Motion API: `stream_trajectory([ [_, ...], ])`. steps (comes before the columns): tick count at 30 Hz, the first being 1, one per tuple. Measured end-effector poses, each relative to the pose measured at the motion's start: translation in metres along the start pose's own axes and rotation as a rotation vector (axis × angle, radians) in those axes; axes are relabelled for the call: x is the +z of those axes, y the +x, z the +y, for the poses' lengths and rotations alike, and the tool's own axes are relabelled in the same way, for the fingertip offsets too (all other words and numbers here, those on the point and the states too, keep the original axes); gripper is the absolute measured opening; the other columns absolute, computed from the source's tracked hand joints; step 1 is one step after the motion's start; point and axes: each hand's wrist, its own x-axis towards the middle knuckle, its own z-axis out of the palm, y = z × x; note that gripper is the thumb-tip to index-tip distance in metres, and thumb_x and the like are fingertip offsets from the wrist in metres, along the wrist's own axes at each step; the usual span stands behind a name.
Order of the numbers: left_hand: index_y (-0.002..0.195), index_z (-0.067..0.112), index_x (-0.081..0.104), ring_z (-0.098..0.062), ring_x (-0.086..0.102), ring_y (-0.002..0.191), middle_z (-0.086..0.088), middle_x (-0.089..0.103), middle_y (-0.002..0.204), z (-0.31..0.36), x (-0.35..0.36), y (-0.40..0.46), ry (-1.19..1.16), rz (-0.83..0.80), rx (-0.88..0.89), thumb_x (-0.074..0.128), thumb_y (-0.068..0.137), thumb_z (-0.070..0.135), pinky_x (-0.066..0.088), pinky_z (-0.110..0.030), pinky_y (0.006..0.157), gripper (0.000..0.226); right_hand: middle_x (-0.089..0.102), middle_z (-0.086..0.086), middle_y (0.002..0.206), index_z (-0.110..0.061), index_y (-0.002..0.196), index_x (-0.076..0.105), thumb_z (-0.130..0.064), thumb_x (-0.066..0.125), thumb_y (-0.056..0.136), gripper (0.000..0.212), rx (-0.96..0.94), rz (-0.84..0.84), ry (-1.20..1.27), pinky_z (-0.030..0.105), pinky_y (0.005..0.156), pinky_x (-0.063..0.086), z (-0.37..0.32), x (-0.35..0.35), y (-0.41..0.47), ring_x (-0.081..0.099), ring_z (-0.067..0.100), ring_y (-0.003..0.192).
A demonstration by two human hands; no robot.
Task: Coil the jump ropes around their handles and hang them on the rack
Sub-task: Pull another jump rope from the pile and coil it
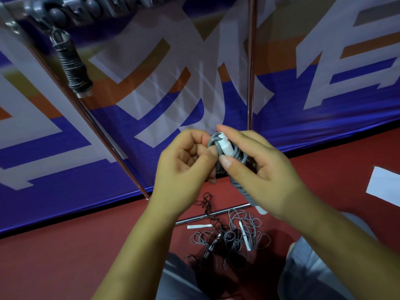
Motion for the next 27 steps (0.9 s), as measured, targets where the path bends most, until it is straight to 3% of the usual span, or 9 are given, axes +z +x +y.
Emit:
stream_trajectory([
  [3, 0.084, 0.011, 0.059, -0.012, 0.053, 0.053, -0.002, 0.053, 0.059, -0.003, -0.004, 0.001, -0.124, -0.063, -0.046, 0.059, 0.076, 0.02, 0.05, -0.025, 0.052, 0.012, 0.055, -0.013, 0.114, -0.036, 0.13, 0.049, -0.028, 0.056, 0.084, 0.046, -0.009, 0.008, -0.033, 0.006, 0.087, 0.039, 0.001, -0.001, 0.002, 0.055, -0.004, 0.106],
  [8, 0.074, 0.015, 0.054, -0.016, 0.05, 0.046, -0.03, 0.045, 0.063, -0.001, -0.003, 0.0, -0.028, 0.013, -0.062, 0.06, 0.073, 0.025, 0.046, -0.023, 0.044, 0.011, 0.057, -0.015, 0.11, -0.043, 0.123, 0.049, -0.024, 0.058, 0.085, 0.044, -0.033, -0.027, 0.003, 0.013, 0.089, 0.043, 0.002, 0.002, 0.001, 0.058, 0.001, 0.105],
  [10, 0.068, 0.021, 0.053, -0.018, 0.045, 0.048, -0.02, 0.045, 0.058, 0.0, 0.001, -0.001, 0.129, 0.11, -0.046, 0.056, 0.068, 0.029, 0.042, -0.026, 0.045, 0.008, 0.057, -0.013, 0.112, -0.04, 0.124, 0.05, -0.022, 0.058, 0.084, 0.045, -0.047, -0.014, -0.002, 0.011, 0.088, 0.043, 0.004, 0.004, 0.001, 0.058, 0.0, 0.105],
  [12, 0.068, 0.021, 0.05, -0.009, 0.041, 0.049, -0.006, 0.044, 0.054, -0.002, 0.006, -0.003, 0.387, 0.193, 0.051, 0.057, 0.07, 0.027, 0.038, -0.021, 0.046, 0.009, 0.057, -0.013, 0.113, -0.037, 0.126, 0.05, -0.02, 0.058, 0.085, 0.045, -0.045, -0.009, -0.005, 0.009, 0.087, 0.042, 0.005, 0.005, 0.002, 0.057, -0.003, 0.105],
  [14, 0.073, 0.024, 0.054, -0.008, 0.046, 0.05, -0.005, 0.052, 0.061, -0.003, 0.006, -0.004, 0.522, 0.178, 0.153, 0.059, 0.078, 0.021, 0.04, -0.019, 0.049, 0.008, 0.056, -0.013, 0.114, -0.035, 0.127, 0.05, -0.019, 0.057, 0.087, 0.044, -0.06, -0.017, -0.024, 0.007, 0.087, 0.04, 0.005, 0.003, 0.0, 0.056, -0.003, 0.105],
  [17, 0.088, 0.022, 0.066, -0.017, 0.063, 0.077, -0.002, 0.064, 0.083, -0.001, -0.013, -0.001, 0.331, -0.029, 0.183, 0.056, 0.086, 0.022, 0.052, -0.029, 0.069, 0.01, 0.057, -0.014, 0.109, -0.04, 0.125, 0.05, -0.021, 0.056, 0.087, 0.043, -0.058, -0.066, 0.023, 0.01, 0.09, 0.04, 0.004, -0.006, 0.001, 0.056, -0.001, 0.106],
  [20, 0.094, 0.02, 0.074, -0.024, 0.061, 0.108, -0.002, 0.06, 0.114, -0.001, -0.028, 0.007, 0.083, -0.187, 0.094, 0.054, 0.087, 0.016, 0.053, -0.035, 0.085, 0.022, 0.057, -0.014, 0.109, -0.05, 0.121, 0.05, -0.028, 0.06, 0.086, 0.042, -0.047, -0.13, 0.08, 0.012, 0.093, 0.041, 0.004, -0.012, 0.006, 0.057, 0.002, 0.108],
  [22, 0.09, 0.022, 0.075, -0.022, 0.062, 0.105, 0.0, 0.062, 0.111, 0.0, -0.029, 0.011, 0.056, -0.186, 0.08, 0.056, 0.085, 0.014, 0.052, -0.034, 0.086, 0.02, 0.058, -0.011, 0.111, -0.051, 0.12, 0.052, -0.033, 0.06, 0.084, 0.041, -0.049, -0.142, 0.097, 0.013, 0.092, 0.042, 0.004, -0.011, 0.009, 0.058, 0.004, 0.109],
  [27, 0.089, 0.011, 0.072, -0.024, 0.065, 0.101, -0.002, 0.07, 0.1, -0.001, -0.025, 0.014, 0.128, -0.13, 0.112, 0.06, 0.085, 0.01, 0.051, -0.036, 0.089, 0.012, 0.058, -0.012, 0.108, -0.045, 0.119, 0.053, -0.022, 0.06, 0.084, 0.043, -0.017, -0.128, 0.133, 0.012, 0.09, 0.042, 0.004, -0.012, 0.01, 0.058, 0.002, 0.107],
])
